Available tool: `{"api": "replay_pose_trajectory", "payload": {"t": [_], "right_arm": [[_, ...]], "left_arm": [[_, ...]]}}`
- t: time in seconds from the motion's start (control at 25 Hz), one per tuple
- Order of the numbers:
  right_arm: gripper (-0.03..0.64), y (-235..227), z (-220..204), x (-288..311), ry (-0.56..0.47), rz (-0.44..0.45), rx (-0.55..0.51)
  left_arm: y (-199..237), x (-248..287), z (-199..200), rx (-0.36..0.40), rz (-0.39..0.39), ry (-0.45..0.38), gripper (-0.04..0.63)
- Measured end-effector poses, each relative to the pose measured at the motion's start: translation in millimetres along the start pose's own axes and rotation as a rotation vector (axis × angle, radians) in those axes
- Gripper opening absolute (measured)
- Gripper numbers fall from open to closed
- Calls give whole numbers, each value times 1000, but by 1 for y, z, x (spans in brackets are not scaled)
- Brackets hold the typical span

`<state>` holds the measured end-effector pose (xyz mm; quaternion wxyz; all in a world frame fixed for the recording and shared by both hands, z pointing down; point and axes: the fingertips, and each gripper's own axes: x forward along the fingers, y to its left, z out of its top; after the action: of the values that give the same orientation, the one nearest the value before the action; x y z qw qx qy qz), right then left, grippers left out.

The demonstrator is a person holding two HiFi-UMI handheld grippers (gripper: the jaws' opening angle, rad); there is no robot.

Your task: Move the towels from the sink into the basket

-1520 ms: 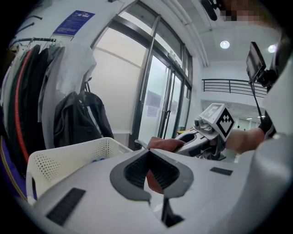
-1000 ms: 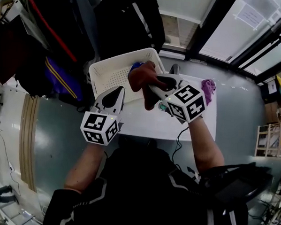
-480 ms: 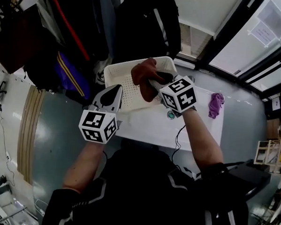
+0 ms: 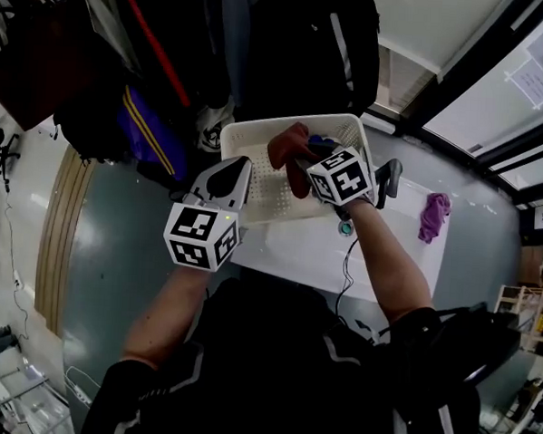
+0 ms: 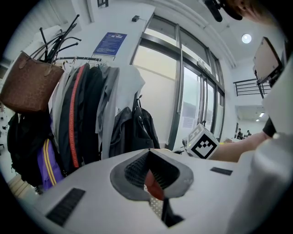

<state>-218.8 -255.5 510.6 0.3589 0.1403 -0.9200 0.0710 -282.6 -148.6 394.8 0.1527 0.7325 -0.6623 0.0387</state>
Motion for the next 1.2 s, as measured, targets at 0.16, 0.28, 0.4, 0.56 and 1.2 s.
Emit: {"api": "replay_pose_trajectory", "payload": {"t": [0.16,0.28,0.4,0.56,1.2], "right_arm": [[110,0,-16,29,80,11,-34],[110,-2,-26,46,124,23,-47],[110,-3,-37,64,180,39,-65],[110,-2,-56,83,266,48,-106],[138,4,-97,112,393,81,-88]], "left_arm": [[7,9,-5,-21,-9,19,6],[13,14,-12,-30,-5,37,6],[18,17,-16,-33,-1,49,6],[23,18,-21,-38,1,62,6],[28,14,-26,-59,-5,69,6]]}}
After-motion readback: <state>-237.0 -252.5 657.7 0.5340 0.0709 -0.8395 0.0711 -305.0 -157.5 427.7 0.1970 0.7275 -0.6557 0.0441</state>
